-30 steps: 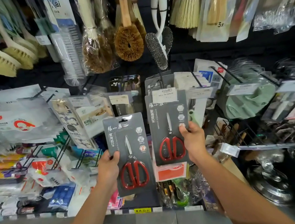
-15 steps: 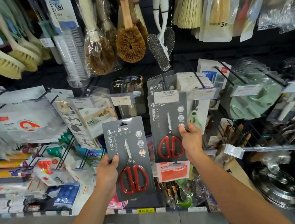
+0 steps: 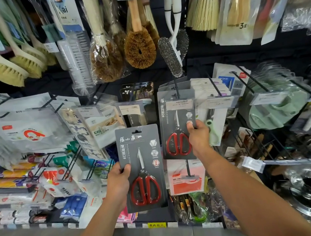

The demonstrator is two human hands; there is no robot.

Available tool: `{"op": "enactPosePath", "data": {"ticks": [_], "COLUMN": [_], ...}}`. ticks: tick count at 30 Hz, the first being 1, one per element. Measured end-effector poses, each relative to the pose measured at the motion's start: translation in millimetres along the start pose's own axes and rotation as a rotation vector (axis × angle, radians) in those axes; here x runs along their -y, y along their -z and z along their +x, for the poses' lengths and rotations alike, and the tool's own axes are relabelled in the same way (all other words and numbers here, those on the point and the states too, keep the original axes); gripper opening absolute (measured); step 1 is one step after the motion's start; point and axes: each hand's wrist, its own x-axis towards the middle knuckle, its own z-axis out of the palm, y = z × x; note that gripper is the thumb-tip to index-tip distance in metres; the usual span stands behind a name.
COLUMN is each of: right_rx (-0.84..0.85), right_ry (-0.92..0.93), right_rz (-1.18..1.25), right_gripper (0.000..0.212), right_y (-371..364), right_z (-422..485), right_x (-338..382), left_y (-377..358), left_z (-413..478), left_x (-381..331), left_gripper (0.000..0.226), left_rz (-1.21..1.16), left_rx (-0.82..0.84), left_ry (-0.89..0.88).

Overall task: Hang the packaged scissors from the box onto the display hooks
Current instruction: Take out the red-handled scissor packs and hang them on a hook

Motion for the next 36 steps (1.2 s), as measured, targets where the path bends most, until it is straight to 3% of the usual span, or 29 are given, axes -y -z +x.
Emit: {"op": "enactPosePath", "data": {"ticks": [7,14,17,21,27,33,36], "right_rx": [-0.029,0.067,0.142,0.177,0.468,0.702,0.774], "right_ry": [-0.071,-0.094,-0.124,-0.07,0.174,0.058,-0.014], "right_rz": [-0.256,-0.301,-0.507,-0.711,-0.996,-1.459,-1.522], "right_gripper": [0.022,0.032,0.039,0.032,0.041,0.043,0.043], "right_y": [-16.9,-25.1,-23.0,-12.3,37.1,72.3,82.8], "right_z": [23.8,41.4,38.2,18.9,-26.1,-47.0,-50.8], "right_x": [4.4,20.4,26.9,14.1,-11.1,-33.9,-43.1], "left_y": [-3.8,-5.0,-7.2,-13.0,-27.4,-56.0,-74.9], "left_z": [2.7,-5.9,-3.1,-0.9,8.6,16.9,19.7], "left_x": [-0.1,-5.3,-4.8,-7.4,-8.9,-18.2,-30.2], "left_gripper": [0.015,0.02,0.022,0.02,0.016,0.018,0.02], "left_rz": [0.009,0.045,0.075,0.102,0.223,0.202,0.196], "left_rx": [0.025,0.041,0.046,-0.009,0.036,0.145,0.217], "left_ry": [-0.013,0.0,-0.008,0.016,0.01,-0.001,-0.001]}}
